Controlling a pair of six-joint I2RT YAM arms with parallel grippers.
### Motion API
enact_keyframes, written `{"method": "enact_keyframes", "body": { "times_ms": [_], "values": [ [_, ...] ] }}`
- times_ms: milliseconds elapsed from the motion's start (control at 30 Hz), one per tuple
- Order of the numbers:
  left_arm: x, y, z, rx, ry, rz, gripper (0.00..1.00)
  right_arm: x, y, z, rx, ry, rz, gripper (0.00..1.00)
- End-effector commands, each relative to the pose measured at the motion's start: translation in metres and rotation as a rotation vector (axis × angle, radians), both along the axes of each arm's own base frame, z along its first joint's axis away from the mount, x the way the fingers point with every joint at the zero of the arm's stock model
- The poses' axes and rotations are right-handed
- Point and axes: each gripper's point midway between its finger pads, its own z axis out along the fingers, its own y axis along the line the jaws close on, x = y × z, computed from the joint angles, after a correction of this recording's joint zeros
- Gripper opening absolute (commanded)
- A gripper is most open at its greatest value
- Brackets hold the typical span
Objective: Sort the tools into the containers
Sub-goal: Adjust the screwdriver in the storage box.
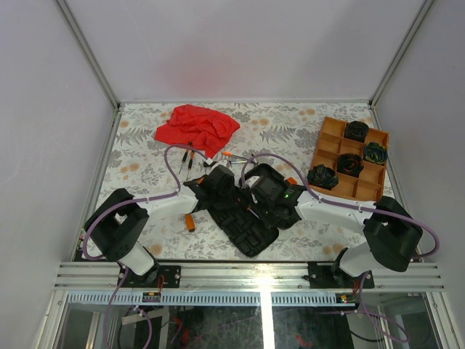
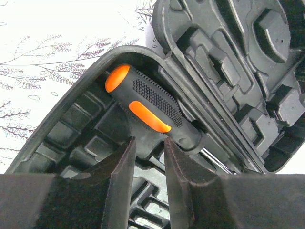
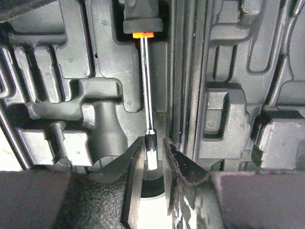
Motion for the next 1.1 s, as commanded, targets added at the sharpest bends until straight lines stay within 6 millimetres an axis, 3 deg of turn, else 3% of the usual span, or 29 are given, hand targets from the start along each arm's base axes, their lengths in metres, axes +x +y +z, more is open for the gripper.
{"method": "enact_keyframes", "body": {
  "times_ms": [0, 233, 467, 667, 1067],
  "values": [
    [0.002, -0.001, 0.000, -0.013, -0.009, -0.005, 0.29, 0.007, 0.004, 0.011, 0.037, -0.026, -0.011, 0.29],
    [0.003, -0.002, 0.007, -0.026, -0.020, -0.001, 0.30, 0.011, 0.009, 0.025, 0.085, -0.061, -0.013, 0.36],
    [0.010, -0.012, 0.032, -0.075, -0.062, -0.011, 0.32, 0.016, 0.007, 0.039, 0.118, -0.118, -0.039, 0.33],
    [0.025, -0.016, 0.043, -0.054, -0.078, 0.025, 0.37, 0.021, 0.003, 0.037, 0.130, -0.126, -0.089, 0.30],
    [0.037, 0.006, 0.020, 0.115, -0.020, 0.160, 0.38, 0.019, -0.002, 0.029, 0.130, -0.114, -0.132, 0.29]
  ]
}}
